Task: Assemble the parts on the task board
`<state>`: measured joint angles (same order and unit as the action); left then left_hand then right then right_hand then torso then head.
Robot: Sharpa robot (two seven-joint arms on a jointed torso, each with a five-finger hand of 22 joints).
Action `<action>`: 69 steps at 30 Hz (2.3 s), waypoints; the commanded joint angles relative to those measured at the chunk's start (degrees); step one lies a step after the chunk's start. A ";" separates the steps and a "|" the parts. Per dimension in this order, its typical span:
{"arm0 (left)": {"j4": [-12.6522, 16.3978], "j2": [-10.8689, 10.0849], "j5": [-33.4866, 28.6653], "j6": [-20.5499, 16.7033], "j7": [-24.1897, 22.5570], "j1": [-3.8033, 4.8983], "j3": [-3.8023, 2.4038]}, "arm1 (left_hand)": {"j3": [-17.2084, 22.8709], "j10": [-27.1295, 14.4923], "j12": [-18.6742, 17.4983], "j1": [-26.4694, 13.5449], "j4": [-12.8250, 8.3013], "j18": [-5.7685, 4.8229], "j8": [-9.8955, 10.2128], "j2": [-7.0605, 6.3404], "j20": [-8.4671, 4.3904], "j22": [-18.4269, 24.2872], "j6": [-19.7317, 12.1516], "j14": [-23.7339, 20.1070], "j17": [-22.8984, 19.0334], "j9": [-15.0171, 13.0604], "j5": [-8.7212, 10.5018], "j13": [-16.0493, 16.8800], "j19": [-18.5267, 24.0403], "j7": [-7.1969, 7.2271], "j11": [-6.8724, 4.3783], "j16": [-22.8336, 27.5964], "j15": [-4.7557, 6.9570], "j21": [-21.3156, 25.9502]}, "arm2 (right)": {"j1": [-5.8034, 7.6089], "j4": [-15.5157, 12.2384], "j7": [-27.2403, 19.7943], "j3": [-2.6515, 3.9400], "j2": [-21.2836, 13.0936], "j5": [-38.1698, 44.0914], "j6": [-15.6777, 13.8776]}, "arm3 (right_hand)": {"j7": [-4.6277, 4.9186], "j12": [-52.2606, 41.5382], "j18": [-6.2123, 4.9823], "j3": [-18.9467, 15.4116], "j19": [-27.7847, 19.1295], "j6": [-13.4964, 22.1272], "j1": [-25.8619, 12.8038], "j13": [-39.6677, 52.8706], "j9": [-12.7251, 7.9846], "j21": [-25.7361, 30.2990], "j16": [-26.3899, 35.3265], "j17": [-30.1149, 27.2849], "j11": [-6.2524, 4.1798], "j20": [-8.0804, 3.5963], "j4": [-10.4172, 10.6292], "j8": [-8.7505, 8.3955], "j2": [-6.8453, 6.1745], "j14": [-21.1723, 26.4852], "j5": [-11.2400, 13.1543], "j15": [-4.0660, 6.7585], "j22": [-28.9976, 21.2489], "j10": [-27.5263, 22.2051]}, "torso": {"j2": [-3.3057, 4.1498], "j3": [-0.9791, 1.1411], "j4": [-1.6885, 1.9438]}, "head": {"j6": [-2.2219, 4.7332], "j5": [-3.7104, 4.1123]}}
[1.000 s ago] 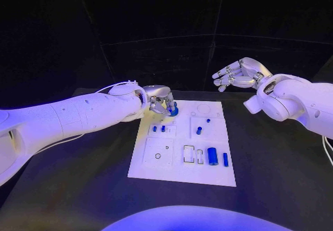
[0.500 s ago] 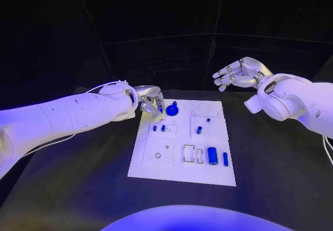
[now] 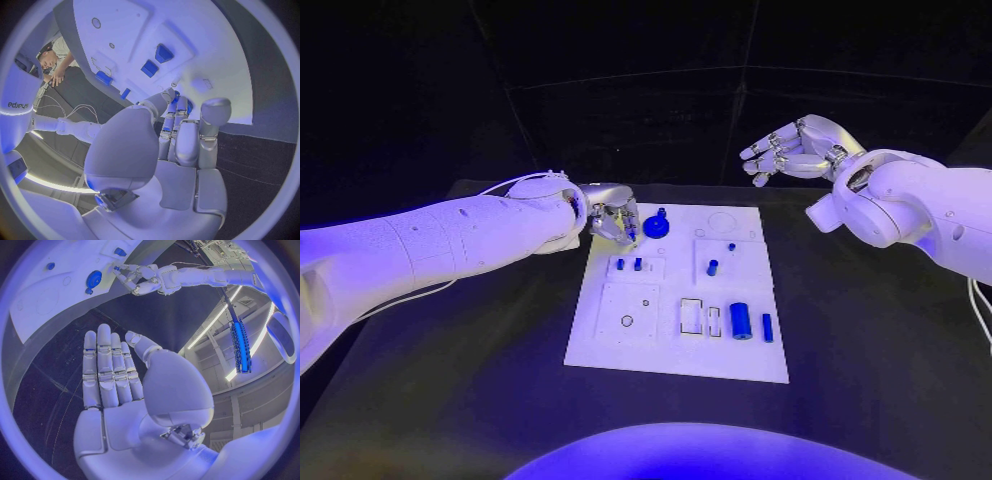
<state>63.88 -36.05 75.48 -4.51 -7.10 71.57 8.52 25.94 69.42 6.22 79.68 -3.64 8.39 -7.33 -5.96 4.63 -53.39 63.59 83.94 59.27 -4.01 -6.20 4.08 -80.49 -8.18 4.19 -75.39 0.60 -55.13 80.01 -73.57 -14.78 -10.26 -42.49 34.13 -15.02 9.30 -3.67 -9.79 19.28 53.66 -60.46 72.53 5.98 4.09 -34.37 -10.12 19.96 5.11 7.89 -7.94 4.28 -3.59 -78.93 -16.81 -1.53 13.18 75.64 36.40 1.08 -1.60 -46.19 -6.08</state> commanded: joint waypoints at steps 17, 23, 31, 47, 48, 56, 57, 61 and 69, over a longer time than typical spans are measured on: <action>-1.07 1.40 0.80 2.54 0.90 -0.02 0.51 | 0.37 0.63 -0.40 -0.30 -0.08 -0.63 0.25 -0.20 -0.01 -0.08 0.50 1.01 -0.13 -0.10 0.20 0.06 -0.31 0.12 -0.13 -0.21 0.35 -0.21 | 0.12 -0.05 -0.47 0.03 0.36 -0.21 -0.48 | 0.37 0.11 -0.59 0.31 -0.11 0.03 0.43 -0.09 -0.05 0.36 0.16 -0.05 -0.03 0.44 0.10 -0.18 0.34 0.12 -0.35 -0.11 -0.05 -0.43 | -0.03 0.06 0.05 | -0.35 -0.07; -1.62 1.84 0.98 2.69 1.20 -0.03 1.01 | 0.43 0.73 -0.43 -0.39 -0.07 -0.63 0.25 -0.19 -0.02 -0.10 0.59 1.02 -0.08 -0.11 0.21 0.08 -0.29 0.14 -0.15 -0.26 0.37 -0.23 | 0.12 -0.22 -0.54 0.03 0.42 -0.05 -0.50 | 0.37 0.11 -0.59 0.31 -0.11 0.03 0.43 -0.09 -0.05 0.36 0.16 -0.05 -0.03 0.44 0.10 -0.18 0.34 0.12 -0.35 -0.11 -0.05 -0.43 | -0.02 0.00 0.02 | -0.39 -0.10; -1.91 2.07 1.03 3.32 1.38 -0.03 1.15 | 0.50 0.79 -0.46 -0.40 -0.10 -0.62 0.25 -0.16 -0.02 -0.09 0.64 1.00 -0.14 -0.12 0.20 0.09 -0.26 0.16 -0.17 -0.25 0.38 -0.20 | 0.12 -0.26 -0.53 0.03 0.42 0.01 -0.53 | 0.37 0.11 -0.59 0.31 -0.11 0.03 0.43 -0.09 -0.05 0.36 0.16 -0.05 -0.03 0.44 0.10 -0.18 0.34 0.12 -0.35 -0.11 -0.05 -0.43 | -0.03 0.04 0.06 | -0.44 -0.11; -1.84 2.35 1.03 3.36 1.13 -0.03 1.19 | 0.57 0.89 -0.48 -0.44 -0.13 -0.62 0.25 -0.15 -0.03 -0.11 0.73 0.99 -0.21 -0.13 0.21 0.11 -0.24 0.17 -0.20 -0.25 0.39 -0.20 | 0.12 -0.21 -0.49 0.03 0.52 0.03 -0.53 | 0.37 0.11 -0.59 0.31 -0.11 0.03 0.43 -0.09 -0.05 0.36 0.16 -0.05 -0.03 0.44 0.10 -0.18 0.34 0.12 -0.35 -0.11 -0.05 -0.43 | -0.03 0.01 0.04 | -0.52 -0.22; -1.83 2.35 1.03 3.25 1.09 -0.03 1.19 | 0.61 0.98 -0.49 -0.47 -0.15 -0.62 0.24 -0.13 -0.04 -0.15 0.81 1.00 -0.17 -0.14 0.21 0.12 -0.23 0.19 -0.22 -0.28 0.41 -0.23 | 0.12 -0.20 -0.49 0.03 0.53 0.03 -0.54 | 0.37 0.11 -0.59 0.31 -0.11 0.03 0.43 -0.09 -0.05 0.36 0.16 -0.05 -0.03 0.44 0.10 -0.18 0.34 0.12 -0.35 -0.11 -0.05 -0.43 | -0.04 0.02 0.05 | -0.53 -0.21; -1.88 2.53 1.03 2.66 1.04 -0.04 1.19 | 0.71 1.21 -0.52 -0.54 -0.21 -0.61 0.22 -0.12 -0.06 -0.23 1.02 0.98 -0.27 -0.18 0.23 0.17 -0.21 0.23 -0.28 -0.29 0.45 -0.28 | 0.11 -0.09 -0.51 0.03 0.59 0.03 -0.49 | 0.37 0.11 -0.59 0.31 -0.11 0.03 0.43 -0.09 -0.05 0.36 0.16 -0.05 -0.03 0.44 0.10 -0.18 0.34 0.12 -0.35 -0.11 -0.05 -0.43 | -0.03 0.03 0.08 | -0.48 -0.13; -1.91 2.59 1.03 2.86 1.22 -0.04 1.19 | 0.70 1.18 -0.60 -0.65 -0.22 -0.61 0.27 -0.20 -0.07 -0.23 0.99 0.97 -0.35 -0.16 0.24 0.16 -0.19 0.22 -0.25 -0.27 0.45 -0.27 | 0.11 -0.08 -0.50 0.03 0.59 0.03 -0.48 | 0.37 0.11 -0.59 0.31 -0.11 0.03 0.43 -0.09 -0.05 0.36 0.16 -0.05 -0.03 0.44 0.10 -0.18 0.34 0.12 -0.35 -0.11 -0.05 -0.43 | -0.05 0.06 0.04 | -0.49 -0.20; -2.03 2.76 1.03 3.69 2.07 -0.04 1.18 | 0.66 1.02 -0.93 -1.13 -0.16 -0.61 0.52 -0.45 -0.05 -0.24 0.80 0.91 -0.64 -0.10 0.28 0.12 -0.11 0.12 -0.16 -0.21 0.39 -0.22 | 0.11 -0.10 -0.45 0.03 0.57 0.03 -0.46 | 0.37 0.11 -0.59 0.31 -0.11 0.03 0.43 -0.09 -0.05 0.36 0.16 -0.05 -0.03 0.44 0.10 -0.18 0.34 0.12 -0.35 -0.11 -0.05 -0.43 | -0.01 0.03 -0.01 | -0.52 -0.15; -2.54 3.04 1.03 5.42 4.04 -0.04 1.18 | 0.58 -0.02 -2.11 -2.19 -0.06 -0.60 1.47 -1.09 0.19 -0.11 -0.13 0.74 -1.41 0.11 0.30 -0.09 0.18 -0.27 0.31 -0.07 0.04 0.11 | 0.11 -0.19 -0.37 0.03 0.52 0.03 -0.46 | 0.39 0.11 -0.59 0.37 -0.07 0.04 0.49 -0.18 -0.06 0.42 0.35 -0.06 -0.01 0.45 0.09 -0.21 0.36 0.06 -0.35 -0.13 -0.07 -0.45 | -0.05 0.07 0.07 | -0.60 -0.06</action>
<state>61.45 -33.07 76.26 -0.70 -4.67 71.49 9.71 26.42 69.61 4.31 78.04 -3.79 8.40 -6.09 -7.04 4.63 -53.56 63.88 83.94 57.92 -3.96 -6.20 4.07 -80.49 -8.33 4.41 -75.39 0.59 -55.08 80.00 -73.66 -14.82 -10.26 -41.98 34.19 -15.15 9.30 -3.68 -9.80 19.28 53.66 -60.45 72.77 5.85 4.10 -34.12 -10.12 19.98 5.11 7.89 -7.94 4.28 -3.36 -78.93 -16.81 -1.53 13.21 75.64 36.36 1.15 -1.54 -46.76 -6.19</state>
